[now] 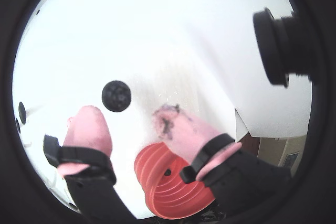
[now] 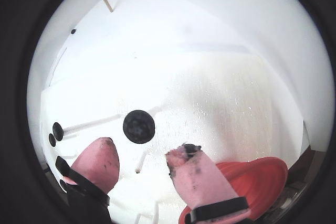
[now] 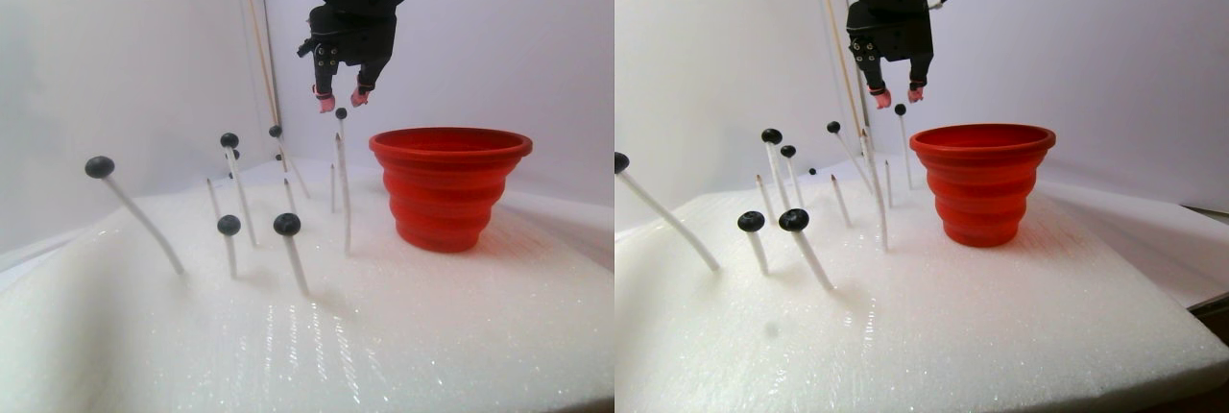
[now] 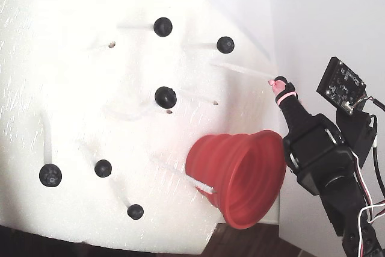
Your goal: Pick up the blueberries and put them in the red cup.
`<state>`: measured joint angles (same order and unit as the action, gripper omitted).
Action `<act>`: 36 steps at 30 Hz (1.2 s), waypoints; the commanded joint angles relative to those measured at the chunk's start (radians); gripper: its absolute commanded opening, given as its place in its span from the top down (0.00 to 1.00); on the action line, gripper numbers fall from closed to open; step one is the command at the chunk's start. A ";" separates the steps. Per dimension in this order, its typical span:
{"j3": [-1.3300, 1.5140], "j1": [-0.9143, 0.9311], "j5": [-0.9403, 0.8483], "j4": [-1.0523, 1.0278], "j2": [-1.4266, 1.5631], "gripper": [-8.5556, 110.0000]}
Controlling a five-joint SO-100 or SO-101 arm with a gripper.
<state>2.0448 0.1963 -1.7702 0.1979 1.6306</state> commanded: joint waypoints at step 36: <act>-0.178 -0.012 0.015 0.133 -0.130 0.79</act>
<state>1.9650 0.1963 -1.7702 0.2976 1.4757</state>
